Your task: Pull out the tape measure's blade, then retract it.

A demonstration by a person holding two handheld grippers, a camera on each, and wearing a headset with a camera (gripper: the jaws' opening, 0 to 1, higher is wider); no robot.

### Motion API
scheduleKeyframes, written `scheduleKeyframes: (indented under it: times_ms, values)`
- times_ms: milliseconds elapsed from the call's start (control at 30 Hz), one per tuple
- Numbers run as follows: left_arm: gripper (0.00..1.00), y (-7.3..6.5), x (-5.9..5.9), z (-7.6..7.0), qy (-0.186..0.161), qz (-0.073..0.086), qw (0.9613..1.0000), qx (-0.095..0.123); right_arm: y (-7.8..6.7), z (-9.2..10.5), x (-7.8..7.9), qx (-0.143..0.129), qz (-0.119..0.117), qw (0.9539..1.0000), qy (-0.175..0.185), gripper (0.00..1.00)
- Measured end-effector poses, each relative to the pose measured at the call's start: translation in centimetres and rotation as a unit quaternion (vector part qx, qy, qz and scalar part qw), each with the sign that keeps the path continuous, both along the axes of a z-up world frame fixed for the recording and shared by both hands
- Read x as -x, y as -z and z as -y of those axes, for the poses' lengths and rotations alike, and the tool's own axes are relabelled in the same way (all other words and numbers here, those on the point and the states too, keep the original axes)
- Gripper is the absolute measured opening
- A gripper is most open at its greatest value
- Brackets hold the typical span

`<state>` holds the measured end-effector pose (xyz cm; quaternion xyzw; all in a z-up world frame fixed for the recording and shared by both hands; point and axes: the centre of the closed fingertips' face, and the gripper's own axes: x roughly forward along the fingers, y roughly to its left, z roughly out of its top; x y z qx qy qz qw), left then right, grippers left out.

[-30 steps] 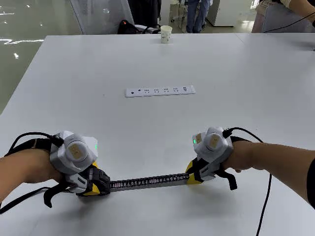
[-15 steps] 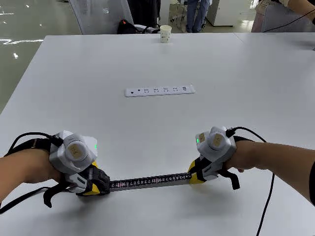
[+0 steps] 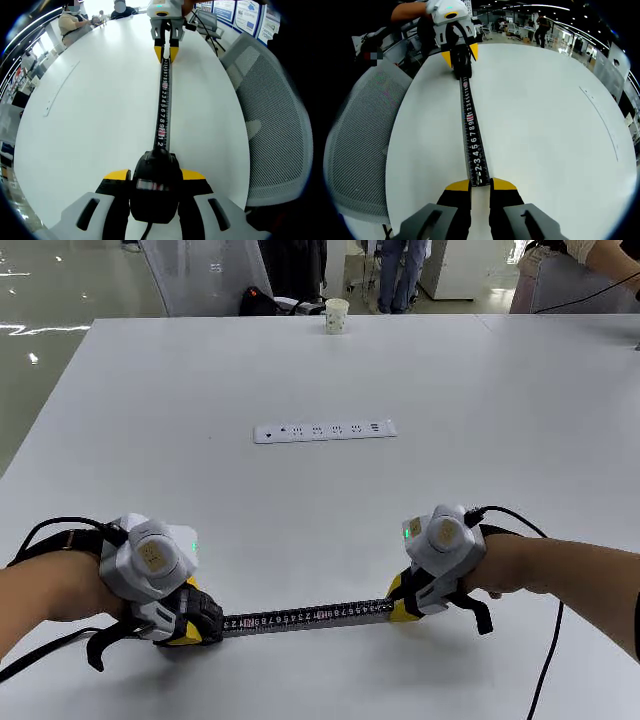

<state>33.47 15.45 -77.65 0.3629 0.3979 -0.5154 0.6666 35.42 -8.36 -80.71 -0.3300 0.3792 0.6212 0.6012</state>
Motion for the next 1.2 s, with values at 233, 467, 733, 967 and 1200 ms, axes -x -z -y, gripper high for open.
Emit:
scheduleKeyframes:
  times_ms: [233, 467, 733, 967, 1200]
  values:
    - [0.31, -0.02, 0.06, 0.00, -0.001, 0.000, 1.0000, 0.000, -0.01, 0.12, 0.04, -0.001, 0.000, 1.0000, 0.003, 0.09]
    - [0.31, -0.02, 0.03, 0.00, -0.003, 0.001, 1.0000, 0.005, 0.00, 0.08, 0.07, 0.001, 0.000, 1.0000, 0.002, 0.10]
    - [0.32, -0.20, -0.23, -0.02, -0.013, -0.001, 0.9996, 0.027, -0.07, -0.08, 0.15, 0.012, 0.001, 0.9999, -0.005, 0.10]
    - [0.32, -0.29, 0.08, 0.14, -0.009, 0.000, 0.9998, 0.019, -0.06, -0.04, 0.07, 0.029, 0.001, 0.9995, -0.014, 0.11]
    - [0.32, -0.28, 0.10, 0.20, 0.005, 0.003, 1.0000, 0.006, -0.02, -0.07, 0.17, 0.040, 0.013, 0.9986, -0.031, 0.12]
